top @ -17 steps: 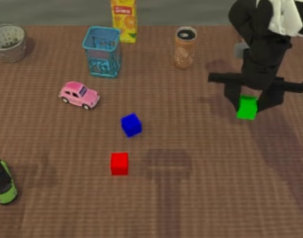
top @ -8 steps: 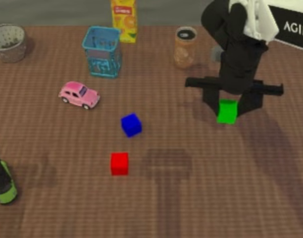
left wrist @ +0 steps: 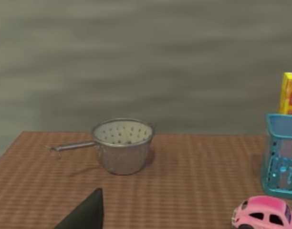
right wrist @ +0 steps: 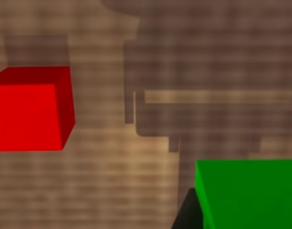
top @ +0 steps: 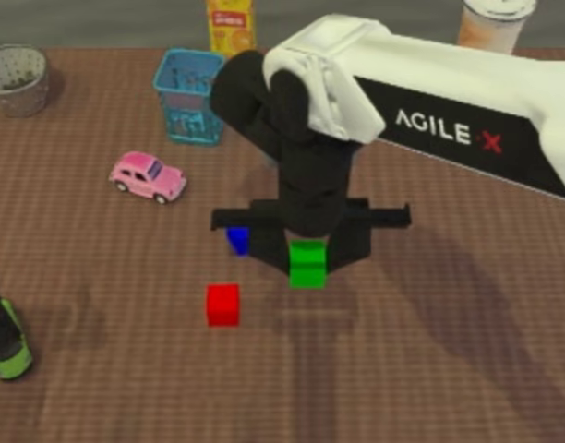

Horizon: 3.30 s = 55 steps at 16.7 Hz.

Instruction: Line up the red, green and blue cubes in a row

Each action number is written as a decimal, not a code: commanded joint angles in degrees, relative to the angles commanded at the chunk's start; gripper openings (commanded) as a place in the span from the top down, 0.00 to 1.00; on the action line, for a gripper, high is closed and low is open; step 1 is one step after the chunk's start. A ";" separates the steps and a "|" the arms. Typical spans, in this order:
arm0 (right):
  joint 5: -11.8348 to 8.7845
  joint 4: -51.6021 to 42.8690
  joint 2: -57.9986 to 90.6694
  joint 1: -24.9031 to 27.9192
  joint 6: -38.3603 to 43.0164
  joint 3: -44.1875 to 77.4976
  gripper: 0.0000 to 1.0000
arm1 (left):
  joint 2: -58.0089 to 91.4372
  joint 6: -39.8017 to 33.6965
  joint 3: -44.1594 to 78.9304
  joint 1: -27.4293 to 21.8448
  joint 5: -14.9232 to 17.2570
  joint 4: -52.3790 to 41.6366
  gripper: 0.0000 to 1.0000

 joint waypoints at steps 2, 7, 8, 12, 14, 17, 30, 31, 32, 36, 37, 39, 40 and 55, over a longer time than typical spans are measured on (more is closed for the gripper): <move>0.02 -0.12 -0.05 0.63 0.43 0.19 1.00 | 0.00 0.00 0.00 0.00 0.00 0.00 0.00; -0.09 1.01 0.17 0.50 0.39 -0.78 1.00 | 0.00 0.00 0.00 0.00 0.00 0.00 0.00; -0.06 2.39 0.53 0.51 0.39 -1.78 1.00 | 0.00 0.00 0.00 0.00 0.00 0.00 0.00; 0.01 10.63 2.89 0.56 0.50 -7.28 1.00 | 0.00 0.00 0.00 0.00 0.00 0.00 0.00; 0.05 13.08 3.76 0.66 0.52 -9.11 1.00 | 0.00 0.00 0.00 0.00 0.00 0.00 0.00; 0.06 13.39 3.90 0.68 0.53 -9.36 1.00 | 0.00 0.00 0.00 0.00 0.00 0.00 0.00; 0.06 13.39 3.90 0.68 0.53 -9.36 0.10 | 0.00 0.00 0.00 0.00 0.00 0.00 0.00; 0.06 13.39 3.90 0.68 0.53 -9.36 0.02 | 0.00 0.00 0.00 0.00 0.00 0.00 0.00; 0.06 13.39 3.90 0.68 0.53 -9.36 0.00 | 0.00 0.00 0.00 0.00 0.00 0.00 0.00; 0.06 13.39 3.90 0.68 0.53 -9.36 0.00 | 0.00 0.00 0.00 0.00 0.00 0.00 0.00; 0.06 13.39 3.90 0.68 0.53 -9.36 0.00 | 0.00 0.00 0.00 0.00 0.00 0.00 0.00; 0.06 13.39 3.90 0.68 0.53 -9.36 0.00 | 0.00 0.00 0.00 0.00 0.00 0.00 0.00; 0.06 13.37 3.87 0.59 0.53 -9.35 0.00 | 0.00 0.00 0.00 0.00 0.00 0.00 0.00; 0.20 0.33 -0.47 0.68 0.24 -0.45 0.00 | 0.44 0.16 0.56 -0.27 0.15 -0.52 0.00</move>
